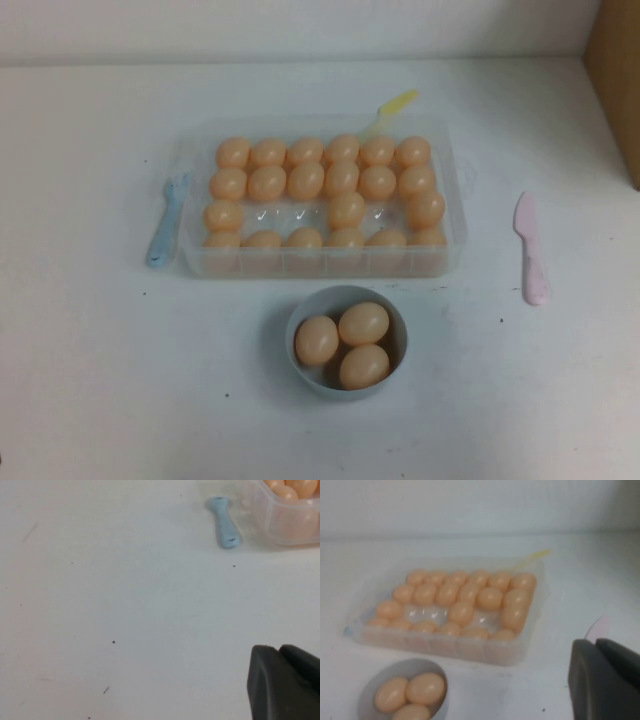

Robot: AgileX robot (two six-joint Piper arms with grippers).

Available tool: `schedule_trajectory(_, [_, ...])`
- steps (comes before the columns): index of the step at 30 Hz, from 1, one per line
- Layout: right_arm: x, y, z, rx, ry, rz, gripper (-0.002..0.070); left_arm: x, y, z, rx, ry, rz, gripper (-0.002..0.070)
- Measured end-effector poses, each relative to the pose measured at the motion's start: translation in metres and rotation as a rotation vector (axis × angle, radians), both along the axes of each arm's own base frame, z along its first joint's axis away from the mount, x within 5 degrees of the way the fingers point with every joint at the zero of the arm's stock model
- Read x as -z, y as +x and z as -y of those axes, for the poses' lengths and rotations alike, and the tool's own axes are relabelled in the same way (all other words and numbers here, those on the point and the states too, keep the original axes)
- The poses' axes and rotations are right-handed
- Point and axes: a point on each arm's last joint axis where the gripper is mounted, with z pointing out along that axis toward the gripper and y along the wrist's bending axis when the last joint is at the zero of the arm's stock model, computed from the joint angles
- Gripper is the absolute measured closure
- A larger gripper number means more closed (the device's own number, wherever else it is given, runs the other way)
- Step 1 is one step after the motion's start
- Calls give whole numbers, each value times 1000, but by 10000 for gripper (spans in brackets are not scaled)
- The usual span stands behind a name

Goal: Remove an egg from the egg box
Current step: Pick up the egg from the plastic box

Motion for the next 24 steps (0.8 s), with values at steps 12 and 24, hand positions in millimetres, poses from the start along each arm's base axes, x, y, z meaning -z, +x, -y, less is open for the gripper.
schedule_trajectory(12, [-48, 91, -18, -342, -222, -290, 694, 0, 0, 0, 0, 0, 0, 679])
schedule_trajectory(24, [-79, 158, -20, -406, -313, -414, 694, 0, 0, 0, 0, 0, 0, 679])
